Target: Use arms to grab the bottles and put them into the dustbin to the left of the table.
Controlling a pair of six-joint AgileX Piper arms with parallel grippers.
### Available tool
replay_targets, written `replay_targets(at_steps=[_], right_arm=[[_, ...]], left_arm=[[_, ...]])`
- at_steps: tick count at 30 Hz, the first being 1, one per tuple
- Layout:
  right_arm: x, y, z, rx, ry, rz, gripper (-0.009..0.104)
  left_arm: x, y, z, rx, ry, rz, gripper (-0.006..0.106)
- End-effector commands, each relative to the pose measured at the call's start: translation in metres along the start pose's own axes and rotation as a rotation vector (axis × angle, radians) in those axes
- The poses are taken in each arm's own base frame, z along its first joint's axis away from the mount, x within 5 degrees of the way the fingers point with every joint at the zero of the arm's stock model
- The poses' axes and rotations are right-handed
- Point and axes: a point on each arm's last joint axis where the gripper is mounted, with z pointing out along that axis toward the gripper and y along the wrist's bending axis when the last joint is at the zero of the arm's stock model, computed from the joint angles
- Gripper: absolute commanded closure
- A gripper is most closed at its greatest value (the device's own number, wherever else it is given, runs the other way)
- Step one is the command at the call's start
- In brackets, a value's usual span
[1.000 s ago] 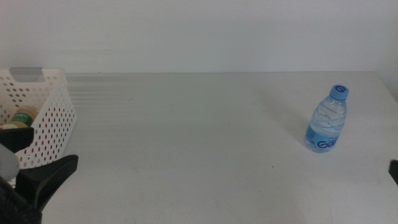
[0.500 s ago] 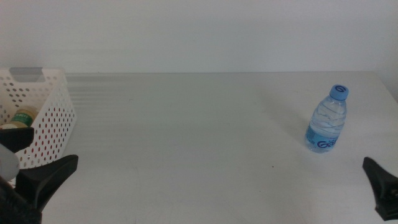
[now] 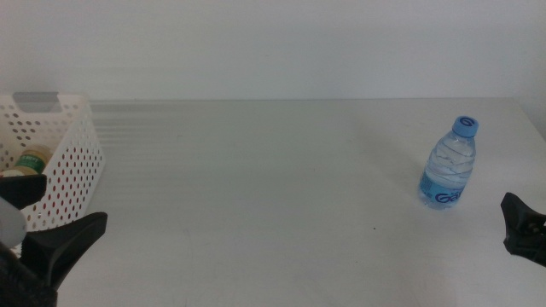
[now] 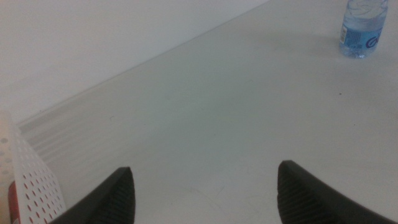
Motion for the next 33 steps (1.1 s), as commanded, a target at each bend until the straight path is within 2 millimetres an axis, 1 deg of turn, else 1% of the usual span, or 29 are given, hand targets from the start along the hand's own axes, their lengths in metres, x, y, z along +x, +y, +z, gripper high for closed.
replay_targets(at_steps=[1, 5, 7, 9, 12, 17, 19, 22, 26, 28, 33], right_arm=[[-0.012, 0.001, 0.008, 0.002, -0.128, 0.079, 0.025], [-0.003, 0.000, 0.015, 0.004, -0.099, 0.199, 0.025], [0.000, 0.000, 0.017, 0.008, -0.089, 0.218, 0.025], [0.003, 0.000, 0.018, 0.011, -0.074, 0.201, 0.025], [0.003, 0.005, 0.022, -0.035, -0.068, 0.115, 0.025], [-0.002, 0.024, 0.031, -0.201, -0.106, -0.157, 0.025], [-0.001, 0.028, 0.036, -0.240, -0.111, -0.210, 0.024], [0.000, 0.030, 0.044, -0.239, -0.108, -0.195, 0.020], [0.000, 0.031, 0.053, -0.244, -0.154, -0.166, 0.005], [0.000, 0.032, 0.059, -0.244, -0.166, -0.166, -0.001], [0.002, 0.035, 0.078, -0.229, -0.166, -0.209, 0.000]], left_arm=[[-0.015, 0.002, -0.003, -0.012, -0.096, -0.015, 0.030], [-0.015, 0.002, -0.003, -0.012, -0.096, -0.015, 0.030], [-0.015, 0.002, -0.003, -0.012, -0.096, -0.015, 0.030], [-0.015, 0.002, -0.003, -0.012, -0.096, -0.015, 0.030], [-0.015, 0.002, -0.003, -0.012, -0.096, -0.015, 0.030], [-0.015, 0.002, -0.003, -0.012, -0.096, -0.015, 0.030], [-0.015, 0.002, -0.003, -0.012, -0.096, -0.015, 0.030], [-0.015, 0.002, -0.003, -0.012, -0.096, -0.015, 0.030], [-0.015, 0.002, -0.003, -0.012, -0.096, -0.015, 0.030], [-0.015, 0.002, -0.003, -0.012, -0.096, -0.015, 0.030], [-0.015, 0.002, -0.003, -0.012, -0.096, -0.015, 0.030]])
